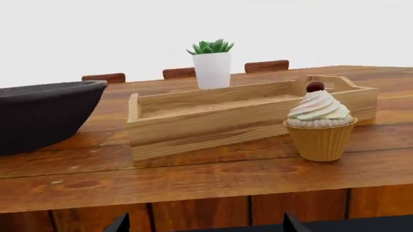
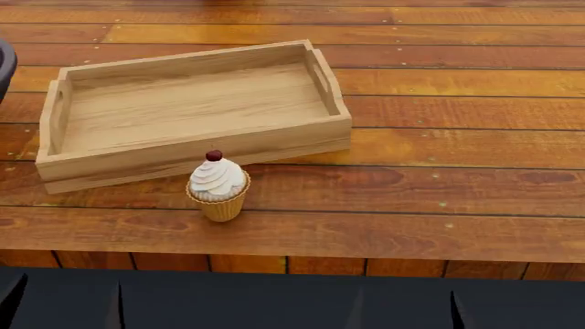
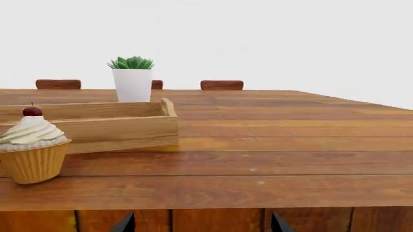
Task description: Pick up the bowl with cake and place it on the tray. Pick up the cupcake and place it on the tray.
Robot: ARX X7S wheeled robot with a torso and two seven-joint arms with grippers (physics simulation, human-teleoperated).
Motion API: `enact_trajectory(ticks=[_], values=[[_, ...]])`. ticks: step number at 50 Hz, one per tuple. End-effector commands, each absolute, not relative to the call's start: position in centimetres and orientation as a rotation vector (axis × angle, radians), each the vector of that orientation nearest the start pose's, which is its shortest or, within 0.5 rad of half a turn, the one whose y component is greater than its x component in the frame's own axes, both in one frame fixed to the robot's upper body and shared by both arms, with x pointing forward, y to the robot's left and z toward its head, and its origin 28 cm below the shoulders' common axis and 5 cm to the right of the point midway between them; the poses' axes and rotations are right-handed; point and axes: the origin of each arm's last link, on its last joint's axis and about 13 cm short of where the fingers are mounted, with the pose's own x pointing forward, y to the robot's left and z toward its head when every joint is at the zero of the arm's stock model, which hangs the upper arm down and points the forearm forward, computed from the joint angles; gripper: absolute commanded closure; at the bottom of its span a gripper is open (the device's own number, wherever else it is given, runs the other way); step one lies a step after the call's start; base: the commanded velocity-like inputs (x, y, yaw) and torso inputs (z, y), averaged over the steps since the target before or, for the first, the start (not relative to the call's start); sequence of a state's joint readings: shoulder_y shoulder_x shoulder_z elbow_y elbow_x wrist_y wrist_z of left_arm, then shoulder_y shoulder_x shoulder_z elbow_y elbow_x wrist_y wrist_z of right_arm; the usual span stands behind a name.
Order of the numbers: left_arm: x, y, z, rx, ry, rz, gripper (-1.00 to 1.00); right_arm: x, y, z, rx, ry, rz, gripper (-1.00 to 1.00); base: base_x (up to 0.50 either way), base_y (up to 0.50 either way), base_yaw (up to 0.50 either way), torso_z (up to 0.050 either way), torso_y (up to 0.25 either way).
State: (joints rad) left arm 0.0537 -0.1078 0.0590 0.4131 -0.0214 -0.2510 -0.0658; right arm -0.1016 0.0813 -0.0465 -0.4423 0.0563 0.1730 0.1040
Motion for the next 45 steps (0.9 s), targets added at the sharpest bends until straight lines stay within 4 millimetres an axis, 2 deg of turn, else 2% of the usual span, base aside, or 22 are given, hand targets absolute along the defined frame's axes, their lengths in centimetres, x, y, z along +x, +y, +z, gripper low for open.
enact_trajectory(ticks=[1,2,8,20,35,39,45], values=[[18.5,21.6,12.9,0.152,-0.214,-0.01,-1.0,16.6,-10.1,12.3,-0.012,-0.315,-0.009,-1.0,0.0,0.0,0.0,0.0,0.0],[18.4,21.7,13.5,0.155,-0.231,-0.007,-1.0,16.5,-10.0,12.4,-0.001,-0.318,0.003,-1.0,0.0,0.5,0.0,0.0,0.0],[17.9,21.8,14.0,0.151,-0.251,0.0,-1.0,16.2,-10.1,12.3,0.02,-0.326,0.017,-1.0,0.0,0.5,0.0,0.0,0.0],[17.6,21.6,13.8,0.151,-0.256,-0.011,-1.0,15.1,-10.0,13.4,0.035,-0.372,0.042,-1.0,0.0,0.5,0.0,0.0,0.0],[17.4,21.1,14.9,0.18,-0.279,-0.033,-1.0,13.9,-9.9,14.7,0.05,-0.416,0.065,-1.0,0.0,0.5,0.0,0.0,0.0],[17.4,21.1,14.9,0.181,-0.275,-0.039,-1.0,13.8,-9.9,14.8,0.069,-0.422,0.091,-1.0,0.22,0.44,0.0,0.0,0.0],[17.4,20.9,15.0,0.178,-0.277,-0.048,-1.0,13.7,-9.8,14.9,0.081,-0.433,0.109,-1.0,0.5,0.04,0.0,0.0,0.0]])
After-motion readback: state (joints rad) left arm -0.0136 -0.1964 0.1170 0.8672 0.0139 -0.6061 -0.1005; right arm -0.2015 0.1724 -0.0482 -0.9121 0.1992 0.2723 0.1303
